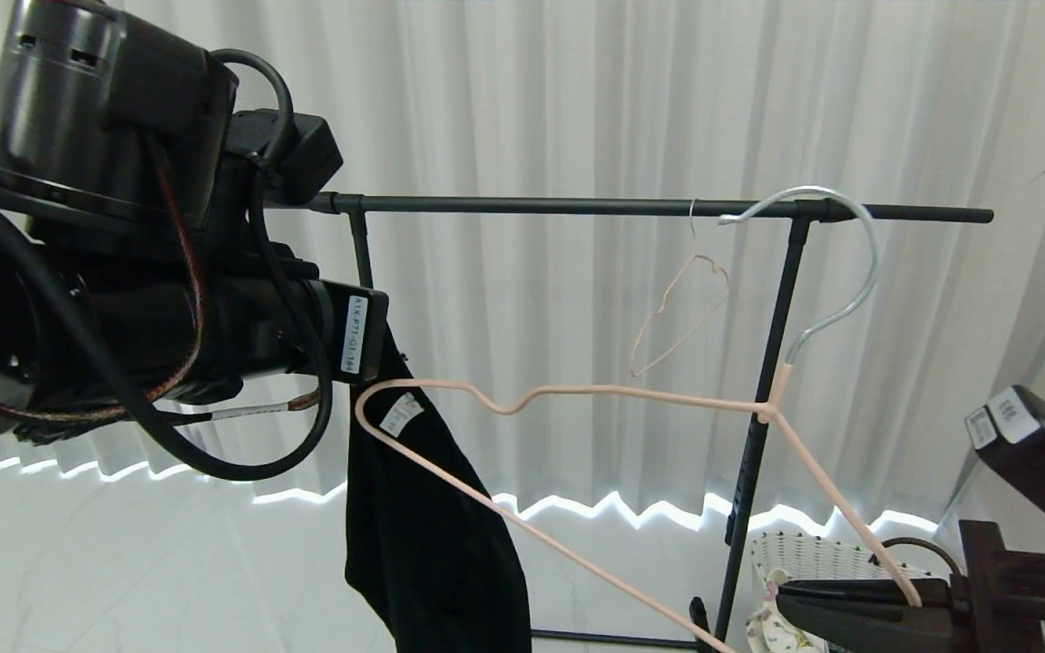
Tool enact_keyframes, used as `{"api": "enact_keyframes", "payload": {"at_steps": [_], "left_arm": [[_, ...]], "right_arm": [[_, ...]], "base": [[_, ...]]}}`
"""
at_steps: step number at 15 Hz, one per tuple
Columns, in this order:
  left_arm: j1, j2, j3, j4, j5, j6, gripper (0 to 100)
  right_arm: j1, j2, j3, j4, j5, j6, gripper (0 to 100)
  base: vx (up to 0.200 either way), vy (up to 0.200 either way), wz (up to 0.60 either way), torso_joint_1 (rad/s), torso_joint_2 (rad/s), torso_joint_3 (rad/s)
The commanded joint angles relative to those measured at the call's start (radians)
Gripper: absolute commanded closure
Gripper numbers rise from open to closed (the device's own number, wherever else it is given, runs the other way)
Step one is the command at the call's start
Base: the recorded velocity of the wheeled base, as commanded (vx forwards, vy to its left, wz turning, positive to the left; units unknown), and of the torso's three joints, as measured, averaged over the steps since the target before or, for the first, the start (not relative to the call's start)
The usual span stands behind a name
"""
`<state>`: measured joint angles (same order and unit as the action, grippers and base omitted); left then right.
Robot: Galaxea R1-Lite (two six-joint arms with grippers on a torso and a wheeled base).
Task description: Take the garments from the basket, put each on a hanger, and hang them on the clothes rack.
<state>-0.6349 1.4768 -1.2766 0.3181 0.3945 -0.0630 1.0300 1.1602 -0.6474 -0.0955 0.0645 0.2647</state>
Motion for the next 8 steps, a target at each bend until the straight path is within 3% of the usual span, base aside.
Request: {"api": "enact_keyframes", "payload": {"at_steps": [1,8], "left_arm": [[0.0,-0.006,-0.006,-0.001,0.0,0.0,100],[0.0,-0.016,-0.004,-0.001,0.0,-0.001,100]], "right_arm": [[-0.028,0.047,0.0,-0.001,0.0,0.001,100],[-0.047,0.119,-0.058,-0.07,-0.003,0.001,100]], "base": [[0.0,0.0,0.0,0.0,0.0,0.0],[0.0,0.0,0.0,0.0,0.0,0.0]]}}
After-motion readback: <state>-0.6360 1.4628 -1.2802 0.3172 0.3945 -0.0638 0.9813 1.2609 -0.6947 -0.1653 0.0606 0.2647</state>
